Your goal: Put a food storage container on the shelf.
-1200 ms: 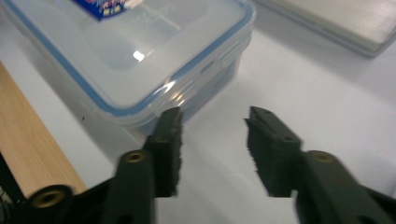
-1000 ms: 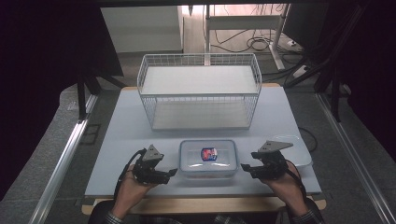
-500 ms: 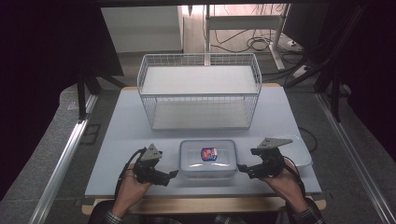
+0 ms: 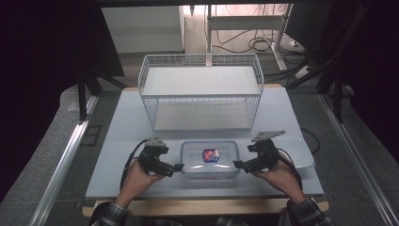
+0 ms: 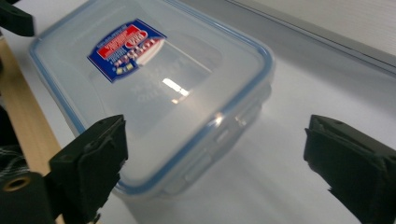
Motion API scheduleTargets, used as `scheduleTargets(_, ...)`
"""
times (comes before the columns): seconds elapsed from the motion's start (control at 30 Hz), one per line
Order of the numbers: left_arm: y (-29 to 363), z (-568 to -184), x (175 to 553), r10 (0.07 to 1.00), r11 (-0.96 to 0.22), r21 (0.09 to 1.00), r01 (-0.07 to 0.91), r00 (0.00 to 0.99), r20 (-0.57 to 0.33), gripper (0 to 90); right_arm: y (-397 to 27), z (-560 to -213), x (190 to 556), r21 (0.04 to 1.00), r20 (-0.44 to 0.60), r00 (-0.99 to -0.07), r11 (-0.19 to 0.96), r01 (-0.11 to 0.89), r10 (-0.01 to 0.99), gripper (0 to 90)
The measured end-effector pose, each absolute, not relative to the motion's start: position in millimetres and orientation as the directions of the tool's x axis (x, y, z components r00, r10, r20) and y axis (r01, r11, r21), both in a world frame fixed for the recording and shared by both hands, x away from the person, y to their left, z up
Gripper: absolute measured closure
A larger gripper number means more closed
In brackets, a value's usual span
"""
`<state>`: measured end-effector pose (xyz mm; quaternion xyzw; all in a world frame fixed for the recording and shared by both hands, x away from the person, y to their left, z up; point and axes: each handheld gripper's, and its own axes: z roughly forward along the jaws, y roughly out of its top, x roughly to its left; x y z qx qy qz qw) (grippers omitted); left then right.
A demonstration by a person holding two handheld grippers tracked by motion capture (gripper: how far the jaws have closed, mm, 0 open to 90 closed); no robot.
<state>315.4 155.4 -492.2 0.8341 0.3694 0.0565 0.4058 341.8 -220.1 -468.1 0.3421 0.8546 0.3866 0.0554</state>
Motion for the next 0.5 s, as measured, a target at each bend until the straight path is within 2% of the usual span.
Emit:
scheduleTargets(0.1, 148, -493, 326, 0.648, -0.401, 0.712, 0.576, 0.728, -0.224, 4.8, -214, -470, 351, 0.677, 0.198, -0.761, 0.476, 0.562, 0.617, 9.6)
scheduleTargets(0.2, 144, -501, 335, 0.608, -0.379, 0.707, 0.598, 0.736, -0.297, 4.2, -210, -477, 357, 0.656, 0.237, -0.756, 0.474, 0.587, 0.61, 8.9)
scheduleTargets(0.37, 145, -512, 337, 0.547, -0.345, 0.692, 0.634, 0.735, -0.401, 3.4, -211, -490, 366, 0.627, 0.37, -0.727, 0.422, 0.654, 0.578, 4.7)
scheduleTargets(0.47, 138, -520, 340, 0.494, -0.335, 0.665, 0.667, 0.726, -0.479, 2.7, -210, -497, 368, 0.596, 0.454, -0.707, 0.405, 0.693, 0.542, 5.8)
scheduleTargets(0.5, 136, -521, 340, 0.496, -0.337, 0.653, 0.678, 0.718, -0.488, 0.0, -209, -498, 368, 0.585, 0.47, -0.709, 0.416, 0.696, 0.526, 5.7)
